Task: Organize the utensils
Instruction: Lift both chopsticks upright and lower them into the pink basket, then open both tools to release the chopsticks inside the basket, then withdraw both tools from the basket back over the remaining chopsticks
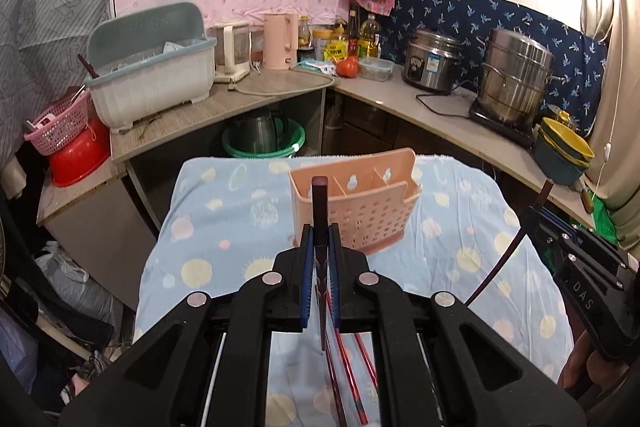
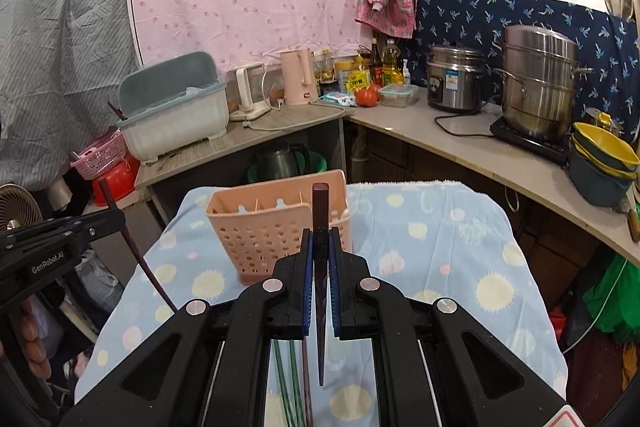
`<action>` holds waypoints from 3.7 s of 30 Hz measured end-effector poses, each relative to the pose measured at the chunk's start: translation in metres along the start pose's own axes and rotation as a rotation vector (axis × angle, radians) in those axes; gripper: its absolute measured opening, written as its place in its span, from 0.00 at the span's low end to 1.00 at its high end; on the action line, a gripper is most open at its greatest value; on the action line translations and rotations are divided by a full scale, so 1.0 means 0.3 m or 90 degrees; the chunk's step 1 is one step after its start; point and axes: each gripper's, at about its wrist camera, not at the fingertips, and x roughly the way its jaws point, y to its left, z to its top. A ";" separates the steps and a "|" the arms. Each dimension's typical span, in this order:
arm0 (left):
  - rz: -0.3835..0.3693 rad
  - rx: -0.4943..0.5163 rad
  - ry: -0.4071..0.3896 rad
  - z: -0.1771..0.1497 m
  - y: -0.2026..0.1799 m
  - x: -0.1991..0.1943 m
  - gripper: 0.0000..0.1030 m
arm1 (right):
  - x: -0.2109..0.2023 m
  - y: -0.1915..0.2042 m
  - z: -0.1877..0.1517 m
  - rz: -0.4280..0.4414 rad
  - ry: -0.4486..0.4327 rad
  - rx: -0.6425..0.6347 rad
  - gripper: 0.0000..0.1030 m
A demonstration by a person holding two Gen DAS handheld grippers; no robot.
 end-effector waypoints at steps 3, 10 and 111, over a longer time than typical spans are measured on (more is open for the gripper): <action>0.001 0.001 -0.012 0.040 0.004 -0.004 0.07 | 0.007 0.003 0.031 0.002 -0.011 -0.001 0.07; 0.005 0.009 -0.053 0.169 -0.001 -0.009 0.07 | 0.030 -0.003 0.144 0.003 -0.052 0.001 0.07; 0.043 -0.219 0.068 -0.006 -0.072 0.130 0.54 | 0.046 0.035 0.071 -0.028 -0.042 0.065 0.51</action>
